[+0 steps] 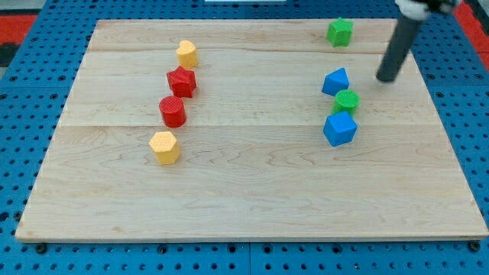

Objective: Nudge the green star slightly

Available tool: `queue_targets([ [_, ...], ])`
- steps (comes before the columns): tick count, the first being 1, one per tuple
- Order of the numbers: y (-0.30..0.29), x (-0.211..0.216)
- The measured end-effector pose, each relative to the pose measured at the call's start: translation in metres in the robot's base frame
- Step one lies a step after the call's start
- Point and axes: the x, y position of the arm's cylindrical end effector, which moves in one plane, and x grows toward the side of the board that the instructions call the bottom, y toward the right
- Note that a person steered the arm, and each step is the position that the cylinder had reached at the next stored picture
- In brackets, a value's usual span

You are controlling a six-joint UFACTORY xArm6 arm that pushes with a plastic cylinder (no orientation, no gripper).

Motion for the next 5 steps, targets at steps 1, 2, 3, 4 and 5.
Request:
queue_targets([
  [1, 0.009, -0.092],
  [2, 0.004, -0.107],
  [3, -0.042, -0.071],
  [4, -0.036, -0.074],
  [5, -0.044, -0.103],
])
